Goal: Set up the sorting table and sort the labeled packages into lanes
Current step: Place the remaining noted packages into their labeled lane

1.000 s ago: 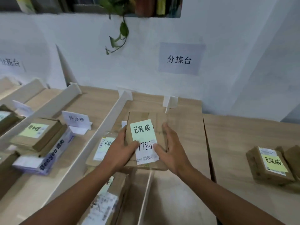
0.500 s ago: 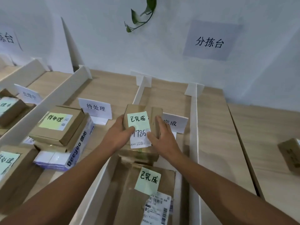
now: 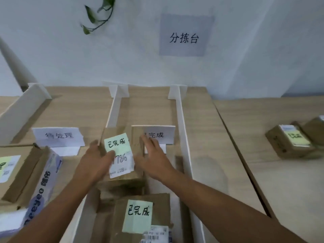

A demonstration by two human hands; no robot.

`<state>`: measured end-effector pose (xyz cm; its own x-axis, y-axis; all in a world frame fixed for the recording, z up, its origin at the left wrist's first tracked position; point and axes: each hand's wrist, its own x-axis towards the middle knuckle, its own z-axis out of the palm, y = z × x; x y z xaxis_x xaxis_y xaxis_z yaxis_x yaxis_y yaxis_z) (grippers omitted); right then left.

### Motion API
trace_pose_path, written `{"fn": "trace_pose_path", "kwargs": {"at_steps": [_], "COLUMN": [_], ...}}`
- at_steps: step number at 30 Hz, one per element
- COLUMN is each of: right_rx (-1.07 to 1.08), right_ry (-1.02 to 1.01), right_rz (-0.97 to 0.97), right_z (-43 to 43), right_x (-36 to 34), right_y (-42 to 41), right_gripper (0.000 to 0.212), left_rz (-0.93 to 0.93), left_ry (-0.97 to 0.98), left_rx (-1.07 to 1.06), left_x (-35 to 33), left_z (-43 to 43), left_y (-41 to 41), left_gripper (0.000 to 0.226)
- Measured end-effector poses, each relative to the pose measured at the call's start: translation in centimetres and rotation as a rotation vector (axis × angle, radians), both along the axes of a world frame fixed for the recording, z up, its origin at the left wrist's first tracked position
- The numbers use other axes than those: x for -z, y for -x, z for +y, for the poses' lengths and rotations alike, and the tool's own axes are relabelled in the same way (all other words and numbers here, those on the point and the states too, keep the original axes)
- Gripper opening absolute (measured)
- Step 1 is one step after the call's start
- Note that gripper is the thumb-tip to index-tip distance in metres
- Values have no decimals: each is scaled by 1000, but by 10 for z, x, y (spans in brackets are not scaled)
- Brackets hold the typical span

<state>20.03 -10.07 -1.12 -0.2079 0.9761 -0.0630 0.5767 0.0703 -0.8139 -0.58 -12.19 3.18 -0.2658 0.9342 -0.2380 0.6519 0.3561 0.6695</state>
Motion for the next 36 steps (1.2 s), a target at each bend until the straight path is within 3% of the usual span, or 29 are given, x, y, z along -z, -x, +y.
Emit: {"fn": "trace_pose_path", "kwargs": {"at_steps": [2, 4, 11, 14, 21, 25, 29, 33, 36], "right_rx": [61, 147, 274, 347, 491, 549, 611, 619, 599], "right_ry": [-47, -63, -118, -93, -147, -182, -213, -137, -85], "right_rz": [14, 64, -183, -214, -235, -237, -230, -161, -143], "right_z": [-3, -10, -54, -76, -92, -70, -33, -4, 7], "right_x": [-18, -37, -67, -68, -71, -58, -39, -15, 4], "right_y": [-38, -94, -360, -470, -673, -749, -797, -818, -813], "right_gripper": [73, 70, 62, 61, 59, 63, 64, 66, 67], "left_rz": [-11, -67, -79, -65, -160, -227, -321, -348, -348], "left_ry": [-57, -108, -176, -178, -176, -160, -77, -84, -79], "left_rx": [-92, -104, 254, 383, 577, 616, 571, 529, 510], "left_x": [-19, -41, -61, -39, -14, -5, 6, 20, 37], "left_z": [0, -2, -3, 9, 27, 43, 61, 75, 83], "left_y": [-14, -45, -255, -362, -603, -703, -781, -829, -845], "left_gripper": [60, 58, 64, 54, 61, 62, 27, 35, 29]}}
